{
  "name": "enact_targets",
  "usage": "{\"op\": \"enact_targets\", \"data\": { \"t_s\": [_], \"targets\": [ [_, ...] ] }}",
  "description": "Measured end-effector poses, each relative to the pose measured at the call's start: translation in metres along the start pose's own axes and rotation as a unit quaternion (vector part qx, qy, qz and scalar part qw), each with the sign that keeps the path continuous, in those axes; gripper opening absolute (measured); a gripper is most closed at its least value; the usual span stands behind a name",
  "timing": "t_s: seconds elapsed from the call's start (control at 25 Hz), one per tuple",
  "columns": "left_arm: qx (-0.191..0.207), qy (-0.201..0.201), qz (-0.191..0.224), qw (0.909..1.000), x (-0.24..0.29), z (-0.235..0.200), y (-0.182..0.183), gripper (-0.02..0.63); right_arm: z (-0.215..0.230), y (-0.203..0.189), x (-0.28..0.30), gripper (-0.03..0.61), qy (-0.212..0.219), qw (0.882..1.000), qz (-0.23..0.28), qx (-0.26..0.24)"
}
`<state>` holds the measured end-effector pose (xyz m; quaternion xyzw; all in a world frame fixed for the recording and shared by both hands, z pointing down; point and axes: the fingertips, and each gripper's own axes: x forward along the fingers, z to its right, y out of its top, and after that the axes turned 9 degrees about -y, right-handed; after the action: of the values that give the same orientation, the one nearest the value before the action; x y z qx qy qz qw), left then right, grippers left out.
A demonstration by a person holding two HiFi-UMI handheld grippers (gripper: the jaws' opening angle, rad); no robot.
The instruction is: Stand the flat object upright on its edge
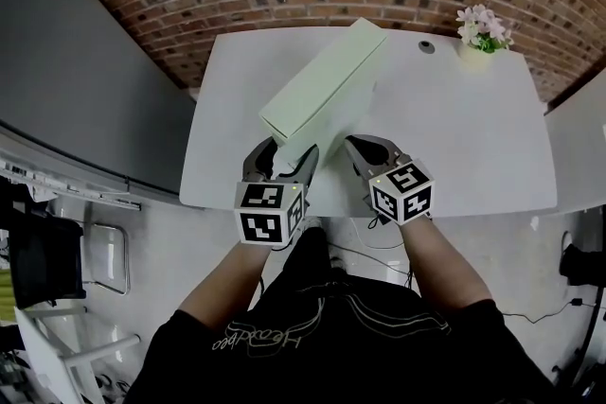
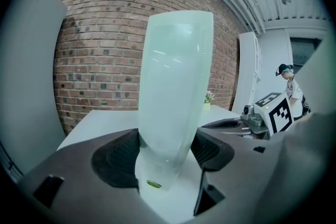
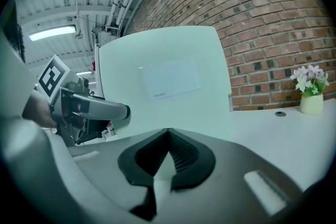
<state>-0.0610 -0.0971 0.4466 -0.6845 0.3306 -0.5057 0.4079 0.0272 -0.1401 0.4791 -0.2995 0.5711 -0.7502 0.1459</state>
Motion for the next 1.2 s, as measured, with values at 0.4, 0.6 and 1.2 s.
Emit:
{"op": "enact_targets", "data": {
  "t_s": [0.4, 0.6, 1.2],
  "targets": [
    [-0.008, -0.011, -0.013, 0.9998, 0.001, 0.000, -0.001, 0.301, 0.013, 0.008, 0.016, 0.005, -0.013, 1.000, 0.007, 0.010],
    [0.000, -0.021, -0.018, 0.9996, 0.002, 0.003, -0.002, 0.302, 0.012, 0.009, 0.023, 0.005, -0.012, 1.000, 0.007, 0.010],
    [0.003, -0.049, -0.030, 0.9984, 0.016, -0.010, 0.008, 0.301, 0.027, 0.023, 0.060, 0.005, -0.032, 0.998, 0.021, 0.039]
  ]
}}
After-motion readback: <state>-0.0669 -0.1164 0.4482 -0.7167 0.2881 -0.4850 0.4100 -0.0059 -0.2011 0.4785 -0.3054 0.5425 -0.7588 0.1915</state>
